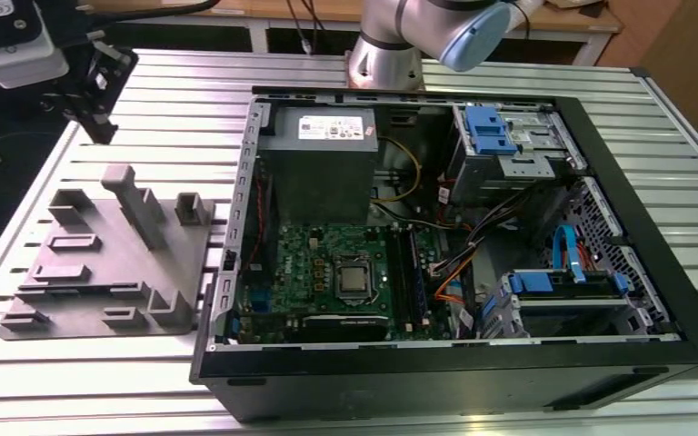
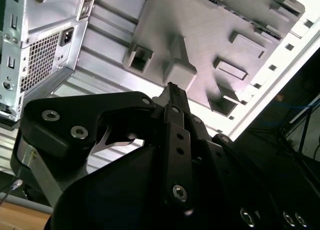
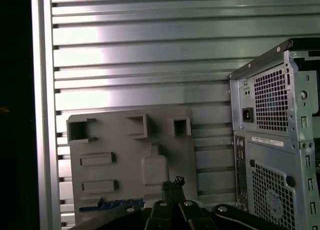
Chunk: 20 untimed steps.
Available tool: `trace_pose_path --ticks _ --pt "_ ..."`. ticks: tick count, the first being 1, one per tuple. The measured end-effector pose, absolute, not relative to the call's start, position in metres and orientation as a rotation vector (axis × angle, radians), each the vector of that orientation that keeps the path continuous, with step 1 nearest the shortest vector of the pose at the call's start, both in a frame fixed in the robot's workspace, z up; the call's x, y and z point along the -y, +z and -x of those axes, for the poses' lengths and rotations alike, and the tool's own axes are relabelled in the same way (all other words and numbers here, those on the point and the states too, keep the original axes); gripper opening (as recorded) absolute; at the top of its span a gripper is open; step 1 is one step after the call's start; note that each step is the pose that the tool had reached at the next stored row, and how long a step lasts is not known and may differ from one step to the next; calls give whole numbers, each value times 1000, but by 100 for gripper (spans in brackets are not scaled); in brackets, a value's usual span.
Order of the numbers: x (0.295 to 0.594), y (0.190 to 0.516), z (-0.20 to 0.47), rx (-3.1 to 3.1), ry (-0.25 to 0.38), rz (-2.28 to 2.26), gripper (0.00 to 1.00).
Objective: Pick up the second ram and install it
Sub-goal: 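Reach for the second ram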
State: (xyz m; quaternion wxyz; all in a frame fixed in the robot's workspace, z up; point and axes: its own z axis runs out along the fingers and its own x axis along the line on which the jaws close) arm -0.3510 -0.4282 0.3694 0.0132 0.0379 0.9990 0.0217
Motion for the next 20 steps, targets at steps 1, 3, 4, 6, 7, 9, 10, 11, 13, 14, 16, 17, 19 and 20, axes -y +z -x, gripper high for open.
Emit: trace_pose_path --ticks 1,3,4,6,7,9,10,11,13,14,16,17,19,20 --pt "429 369 353 -3112 68 -118 7" --pt "429 368 356 -3112 68 -118 7" --pt "430 367 358 -3112 68 -118 7" --pt "430 366 361 -3112 68 -118 7" --pt "431 366 363 -3112 68 -118 7" --pt "431 364 366 -3112 68 -118 7" --pt "432 364 368 -3112 68 -118 7" --pt "432 363 370 -3112 68 -118 7" --pt "432 363 373 -3112 68 -118 7" --pt "433 362 375 -3112 68 -118 7" --pt "434 361 378 -3112 68 -118 7" --pt "434 361 380 -3112 68 -118 7" --pt "435 360 383 -3112 68 -118 7" --pt "435 359 384 -3112 68 -118 7"
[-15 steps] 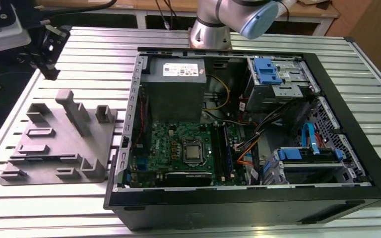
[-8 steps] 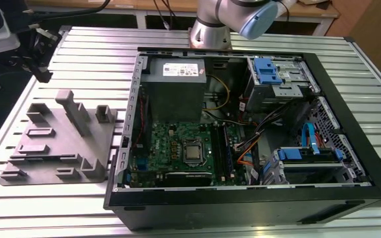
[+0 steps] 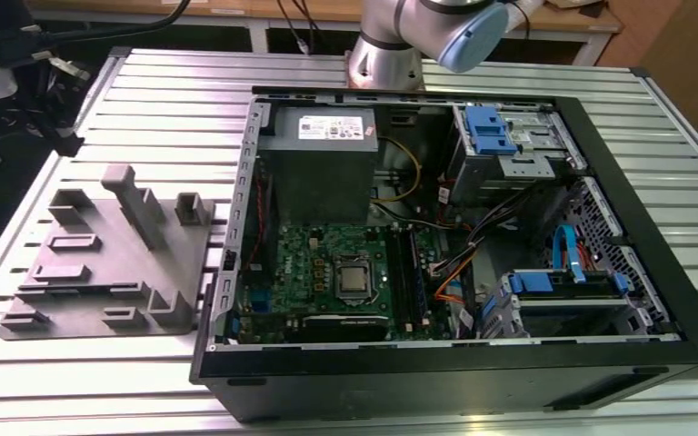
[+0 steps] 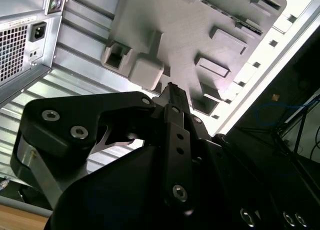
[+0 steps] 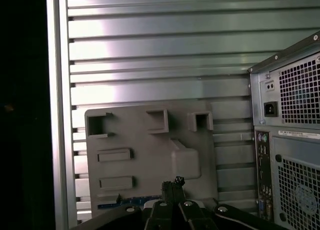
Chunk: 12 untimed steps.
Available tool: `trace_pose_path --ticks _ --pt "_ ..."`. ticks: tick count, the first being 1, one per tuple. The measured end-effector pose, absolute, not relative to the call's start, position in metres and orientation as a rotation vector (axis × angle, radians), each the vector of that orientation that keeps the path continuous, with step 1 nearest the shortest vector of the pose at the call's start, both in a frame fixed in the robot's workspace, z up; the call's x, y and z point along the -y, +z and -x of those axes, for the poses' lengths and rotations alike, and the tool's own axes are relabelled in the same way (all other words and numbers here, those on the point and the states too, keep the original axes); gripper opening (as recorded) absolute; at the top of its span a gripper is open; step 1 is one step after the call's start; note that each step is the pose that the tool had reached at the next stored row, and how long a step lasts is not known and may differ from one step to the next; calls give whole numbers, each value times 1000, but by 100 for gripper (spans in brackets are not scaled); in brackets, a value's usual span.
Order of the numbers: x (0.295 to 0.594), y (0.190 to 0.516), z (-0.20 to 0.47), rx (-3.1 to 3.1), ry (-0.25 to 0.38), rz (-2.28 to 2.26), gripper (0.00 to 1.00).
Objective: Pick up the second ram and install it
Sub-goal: 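Reach for the second ram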
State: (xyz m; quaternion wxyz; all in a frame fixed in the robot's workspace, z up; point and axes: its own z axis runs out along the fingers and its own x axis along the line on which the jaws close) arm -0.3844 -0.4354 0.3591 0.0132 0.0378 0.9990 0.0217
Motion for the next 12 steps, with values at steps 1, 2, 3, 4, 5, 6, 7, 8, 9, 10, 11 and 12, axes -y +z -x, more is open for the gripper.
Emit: trace_pose_path --ticks 1,2,3,4,5,6,7,8,9,10,11,12 --pt "436 359 386 -3112 68 -118 7" --pt "436 358 387 -3112 68 -118 7" --pt "437 358 389 -3112 67 -118 7" --pt "437 357 390 -3112 68 -118 7" --pt "438 356 392 -3112 68 -118 7" --pt "438 356 393 -3112 68 -118 7" --pt "439 355 395 -3112 68 -118 7" --pt "440 355 396 -3112 68 -118 7" --pt "440 354 398 -3112 68 -118 7" --pt "441 353 399 -3112 68 -118 7" --pt "441 353 400 -3112 68 -118 7" --pt "442 352 402 -3112 68 -118 7"
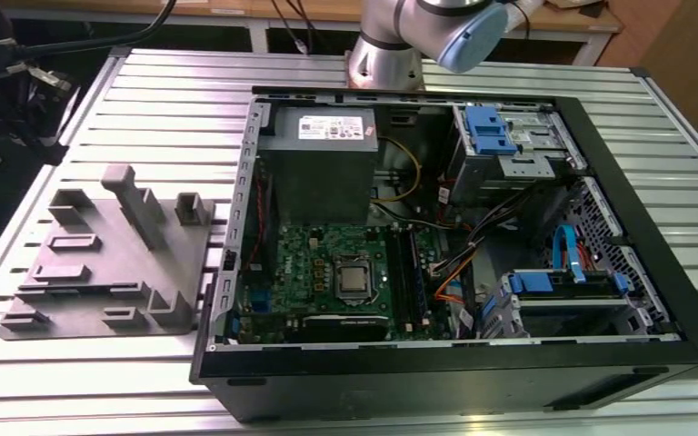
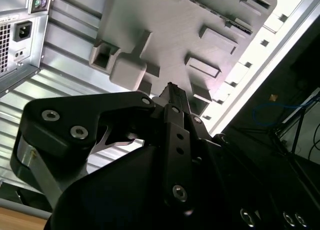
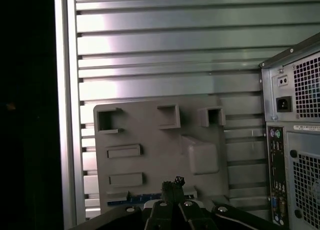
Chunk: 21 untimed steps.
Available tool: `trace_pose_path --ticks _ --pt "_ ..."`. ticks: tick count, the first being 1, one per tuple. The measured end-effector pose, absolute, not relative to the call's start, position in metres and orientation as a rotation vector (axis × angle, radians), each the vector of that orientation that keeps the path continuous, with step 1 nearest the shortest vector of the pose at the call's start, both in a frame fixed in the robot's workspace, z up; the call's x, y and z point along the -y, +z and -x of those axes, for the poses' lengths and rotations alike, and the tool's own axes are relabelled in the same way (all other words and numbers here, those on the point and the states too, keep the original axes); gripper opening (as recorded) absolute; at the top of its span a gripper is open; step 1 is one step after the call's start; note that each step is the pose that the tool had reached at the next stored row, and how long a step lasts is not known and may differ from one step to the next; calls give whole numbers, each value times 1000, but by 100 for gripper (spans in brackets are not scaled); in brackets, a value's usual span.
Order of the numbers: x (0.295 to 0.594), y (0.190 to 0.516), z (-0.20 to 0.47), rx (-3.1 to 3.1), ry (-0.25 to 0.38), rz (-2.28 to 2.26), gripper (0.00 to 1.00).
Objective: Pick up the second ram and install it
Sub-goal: 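Reach for the second ram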
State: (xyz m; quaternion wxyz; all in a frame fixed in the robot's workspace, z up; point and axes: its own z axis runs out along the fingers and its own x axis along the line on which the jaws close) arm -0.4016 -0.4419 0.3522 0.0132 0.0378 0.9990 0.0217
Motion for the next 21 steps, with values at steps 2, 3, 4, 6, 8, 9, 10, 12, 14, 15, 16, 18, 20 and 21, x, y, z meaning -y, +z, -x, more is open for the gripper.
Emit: trace_pose_path --ticks 2,3,4,6,8,9,10,12,14,15,16,18,20,21 --pt "443 350 404 -3112 68 -118 7" --pt "443 349 404 -3112 68 -118 7" --pt "444 348 405 -3112 68 -118 7" --pt "445 346 405 -3112 68 -118 7" --pt "446 343 406 -3112 68 -118 7" --pt "447 342 407 -3112 68 -118 7" --pt "448 341 407 -3112 68 -118 7" --pt "449 339 408 -3112 68 -118 7" --pt "451 337 409 -3112 68 -118 7" --pt "452 335 409 -3112 68 -118 7" --pt "452 334 410 -3112 68 -118 7" --pt "454 332 410 -3112 68 -118 7" --pt "456 329 411 -3112 68 -118 7" --pt "456 328 412 -3112 68 -118 7"
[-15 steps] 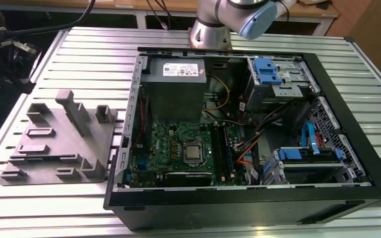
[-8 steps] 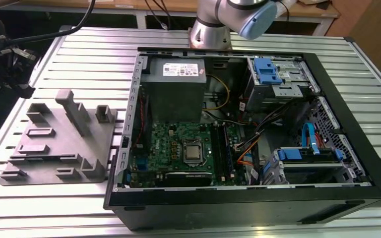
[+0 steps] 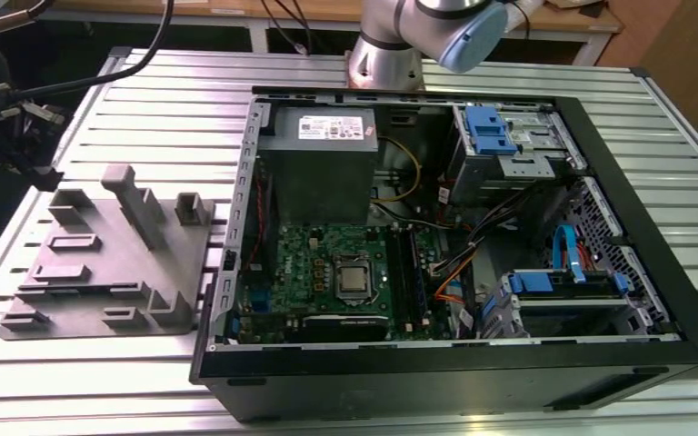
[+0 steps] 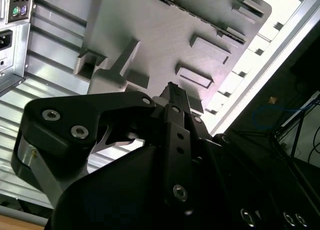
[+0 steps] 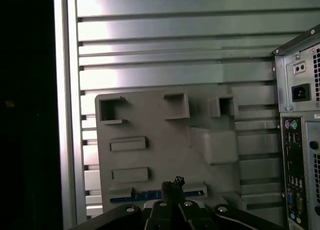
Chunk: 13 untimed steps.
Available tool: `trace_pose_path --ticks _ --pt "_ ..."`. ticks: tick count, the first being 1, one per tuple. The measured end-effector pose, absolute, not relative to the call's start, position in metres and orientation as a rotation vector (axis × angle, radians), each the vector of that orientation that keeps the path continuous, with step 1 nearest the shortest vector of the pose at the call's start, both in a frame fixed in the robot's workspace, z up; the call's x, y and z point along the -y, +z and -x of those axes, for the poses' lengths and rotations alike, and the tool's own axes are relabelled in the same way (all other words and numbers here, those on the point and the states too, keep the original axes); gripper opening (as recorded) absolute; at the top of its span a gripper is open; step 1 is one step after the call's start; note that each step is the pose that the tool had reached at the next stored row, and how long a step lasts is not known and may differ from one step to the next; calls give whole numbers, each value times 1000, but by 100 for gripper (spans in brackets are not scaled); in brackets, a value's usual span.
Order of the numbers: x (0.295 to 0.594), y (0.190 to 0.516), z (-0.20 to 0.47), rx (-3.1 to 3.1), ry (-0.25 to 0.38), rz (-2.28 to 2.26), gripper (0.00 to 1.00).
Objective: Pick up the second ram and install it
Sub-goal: 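Reach for the second ram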
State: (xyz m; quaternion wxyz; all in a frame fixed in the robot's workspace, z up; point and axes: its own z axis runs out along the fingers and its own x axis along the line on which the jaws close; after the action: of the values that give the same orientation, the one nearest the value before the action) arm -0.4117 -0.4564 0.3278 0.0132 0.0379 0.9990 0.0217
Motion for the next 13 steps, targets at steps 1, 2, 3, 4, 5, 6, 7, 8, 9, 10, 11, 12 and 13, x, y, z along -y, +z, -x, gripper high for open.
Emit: trace_pose_path --ticks 1,2,3,4,5,6,7,8,9,10,11,12,13 --pt "457 327 412 -3112 68 -118 7" --pt "458 325 413 -3112 68 -118 7" --pt "459 324 413 -3112 68 -118 7" --pt "460 323 413 -3112 68 -118 7" --pt "461 322 414 -3112 68 -118 7" --pt "462 321 414 -3112 68 -118 7" --pt "463 320 415 -3112 68 -118 7" --pt "464 319 416 -3112 68 -118 7" --pt "465 318 417 -3112 68 -118 7" --pt "466 317 417 -3112 68 -118 7" --pt "467 316 418 -3112 68 -118 7" --pt "468 315 419 -3112 68 -118 7" --pt "469 314 419 -3112 68 -118 7"
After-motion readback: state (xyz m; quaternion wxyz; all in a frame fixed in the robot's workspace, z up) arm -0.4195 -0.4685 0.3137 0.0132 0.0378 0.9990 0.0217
